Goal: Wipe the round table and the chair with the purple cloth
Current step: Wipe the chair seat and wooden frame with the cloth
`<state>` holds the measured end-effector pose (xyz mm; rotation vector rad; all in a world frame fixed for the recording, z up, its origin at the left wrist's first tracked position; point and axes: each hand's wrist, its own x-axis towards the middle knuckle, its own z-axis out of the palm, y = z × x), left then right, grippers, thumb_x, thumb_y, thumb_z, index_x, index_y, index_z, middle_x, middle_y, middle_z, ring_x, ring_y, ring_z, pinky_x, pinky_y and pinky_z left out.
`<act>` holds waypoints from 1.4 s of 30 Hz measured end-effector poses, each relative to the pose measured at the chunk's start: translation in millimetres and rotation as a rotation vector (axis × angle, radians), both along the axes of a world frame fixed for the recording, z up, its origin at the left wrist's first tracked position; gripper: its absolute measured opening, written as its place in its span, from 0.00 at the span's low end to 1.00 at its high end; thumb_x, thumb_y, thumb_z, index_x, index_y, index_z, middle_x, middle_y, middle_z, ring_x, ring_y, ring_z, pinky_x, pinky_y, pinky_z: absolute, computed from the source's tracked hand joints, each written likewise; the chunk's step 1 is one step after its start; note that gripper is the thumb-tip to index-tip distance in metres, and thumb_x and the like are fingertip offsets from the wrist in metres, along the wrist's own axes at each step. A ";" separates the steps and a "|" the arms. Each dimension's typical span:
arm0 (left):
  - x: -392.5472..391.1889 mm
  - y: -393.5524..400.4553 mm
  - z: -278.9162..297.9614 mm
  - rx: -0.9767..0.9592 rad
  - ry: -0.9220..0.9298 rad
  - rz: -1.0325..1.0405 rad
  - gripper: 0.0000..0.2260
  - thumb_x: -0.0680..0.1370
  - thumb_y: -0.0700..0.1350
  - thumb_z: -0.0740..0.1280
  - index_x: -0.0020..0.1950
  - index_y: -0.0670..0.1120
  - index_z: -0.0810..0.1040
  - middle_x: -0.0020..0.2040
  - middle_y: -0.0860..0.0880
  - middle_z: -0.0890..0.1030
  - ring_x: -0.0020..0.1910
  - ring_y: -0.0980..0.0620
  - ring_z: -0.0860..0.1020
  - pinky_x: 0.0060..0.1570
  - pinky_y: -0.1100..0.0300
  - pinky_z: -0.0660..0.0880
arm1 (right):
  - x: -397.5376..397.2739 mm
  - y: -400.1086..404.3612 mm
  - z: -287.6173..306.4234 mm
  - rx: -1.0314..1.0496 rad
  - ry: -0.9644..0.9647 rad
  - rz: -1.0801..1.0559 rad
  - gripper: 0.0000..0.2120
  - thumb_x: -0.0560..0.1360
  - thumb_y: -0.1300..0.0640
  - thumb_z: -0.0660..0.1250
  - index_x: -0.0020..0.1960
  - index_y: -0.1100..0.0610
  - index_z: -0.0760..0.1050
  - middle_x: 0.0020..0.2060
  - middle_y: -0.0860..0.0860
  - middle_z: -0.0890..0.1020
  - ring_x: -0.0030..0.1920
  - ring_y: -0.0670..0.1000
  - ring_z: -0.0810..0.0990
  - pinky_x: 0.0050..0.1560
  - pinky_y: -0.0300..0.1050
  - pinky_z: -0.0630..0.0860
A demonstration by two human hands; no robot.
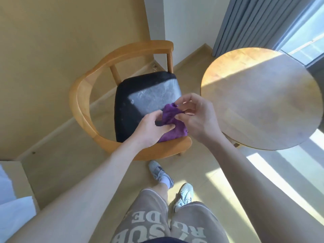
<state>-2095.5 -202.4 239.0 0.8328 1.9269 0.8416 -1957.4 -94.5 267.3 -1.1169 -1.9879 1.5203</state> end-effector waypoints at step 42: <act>-70.6 -75.6 -194.3 -0.045 0.779 -0.711 0.21 0.80 0.60 0.44 0.42 0.49 0.69 0.36 0.51 0.79 0.34 0.42 0.78 0.33 0.54 0.65 | -50.6 -70.9 -230.0 0.411 -0.861 -0.538 0.11 0.77 0.49 0.58 0.49 0.53 0.75 0.50 0.51 0.77 0.53 0.56 0.74 0.59 0.54 0.69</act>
